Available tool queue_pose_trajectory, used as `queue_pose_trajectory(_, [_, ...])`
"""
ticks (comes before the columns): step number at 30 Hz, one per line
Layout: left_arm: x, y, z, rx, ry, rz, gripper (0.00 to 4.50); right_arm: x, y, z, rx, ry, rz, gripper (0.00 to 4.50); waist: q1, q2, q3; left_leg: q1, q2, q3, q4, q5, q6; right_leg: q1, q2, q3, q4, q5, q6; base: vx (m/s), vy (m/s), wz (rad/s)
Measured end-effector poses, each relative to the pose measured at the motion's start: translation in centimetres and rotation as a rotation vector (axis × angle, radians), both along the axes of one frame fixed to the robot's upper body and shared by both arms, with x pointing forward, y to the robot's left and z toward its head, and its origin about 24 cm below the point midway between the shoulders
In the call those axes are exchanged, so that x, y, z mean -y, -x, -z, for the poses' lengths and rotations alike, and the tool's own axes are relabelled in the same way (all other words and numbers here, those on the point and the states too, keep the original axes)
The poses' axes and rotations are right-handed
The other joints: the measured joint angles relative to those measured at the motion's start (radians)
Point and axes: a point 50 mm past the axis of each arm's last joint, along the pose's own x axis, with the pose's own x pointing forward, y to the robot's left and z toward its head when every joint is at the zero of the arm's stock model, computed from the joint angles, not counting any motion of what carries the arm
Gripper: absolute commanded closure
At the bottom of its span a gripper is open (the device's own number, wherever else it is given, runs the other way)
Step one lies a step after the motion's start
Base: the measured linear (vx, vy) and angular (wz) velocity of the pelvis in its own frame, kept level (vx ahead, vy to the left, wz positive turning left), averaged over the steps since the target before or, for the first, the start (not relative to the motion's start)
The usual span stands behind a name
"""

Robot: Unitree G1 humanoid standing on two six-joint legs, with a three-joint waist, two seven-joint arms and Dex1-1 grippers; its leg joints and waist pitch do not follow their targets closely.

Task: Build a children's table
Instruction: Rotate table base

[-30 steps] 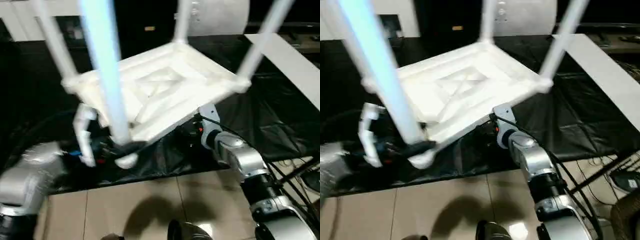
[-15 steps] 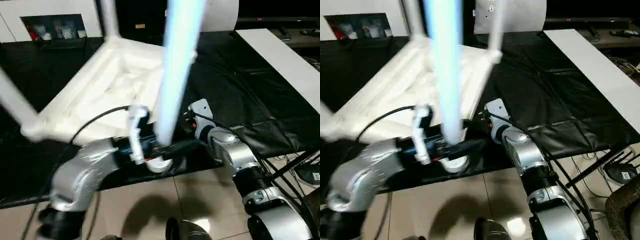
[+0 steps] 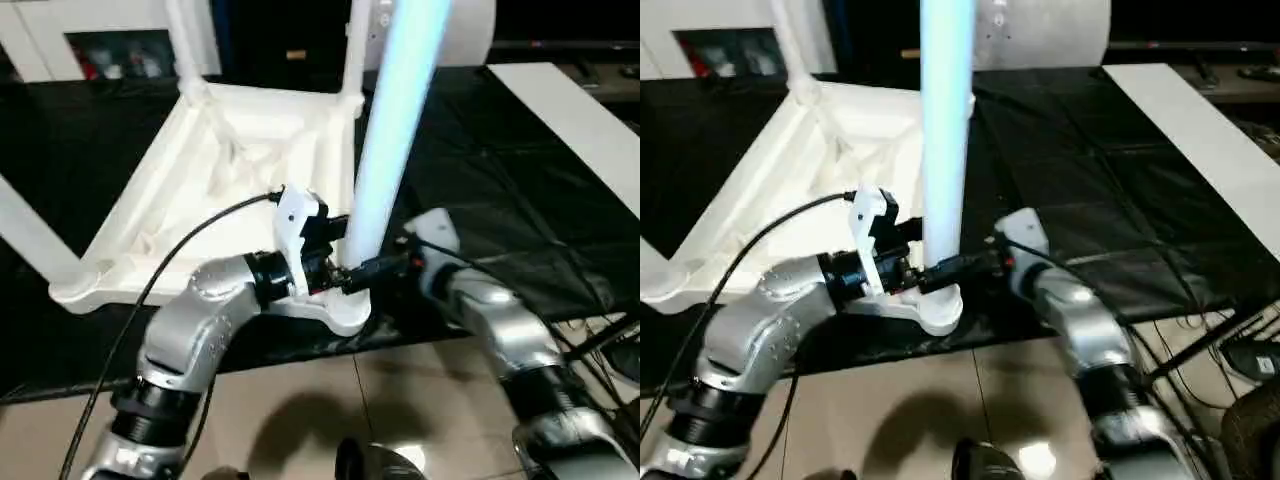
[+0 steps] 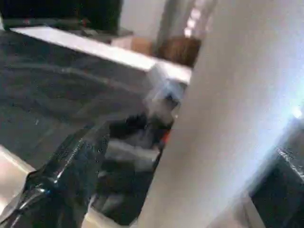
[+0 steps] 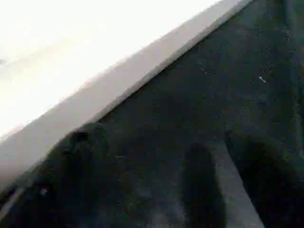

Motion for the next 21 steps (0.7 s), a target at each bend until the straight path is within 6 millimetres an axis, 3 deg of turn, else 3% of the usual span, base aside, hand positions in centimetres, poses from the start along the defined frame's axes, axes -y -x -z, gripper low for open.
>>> queue_pose_trajectory(6, [-3.3,-0.1,1.3,-0.033,-0.138,0.131,0.21,1.3,1.6,-1.2,0.021,0.011,-0.147,0.0,0.01,0.001,-0.001,0.002,0.0,0.0,0.001,0.0,0.0,0.002,0.0,0.001,0.0,0.0,0.0,0.0,0.0,0.0])
queue_pose_trajectory(12, [-6.0,-1.4,2.7,0.017,-0.473,0.264,0.58,2.6,3.3,-2.1,0.011,0.074,-0.313,0.0,0.03,0.001,-0.001,0.005,-0.001,0.0,0.001,0.0,0.0,0.006,-0.001,0.001,0.0,0.0,0.001,0.0,0.0,0.0])
queue_pose_trajectory(21, [-4.8,-3.5,3.2,0.103,-0.627,0.355,1.48,2.9,5.4,-2.9,-0.047,0.108,-0.504,0.0,0.042,0.001,-0.002,0.011,-0.001,-0.001,0.0,-0.001,-0.002,0.016,-0.001,-0.002,-0.004,-0.001,0.001,0.0,0.0,0.0])
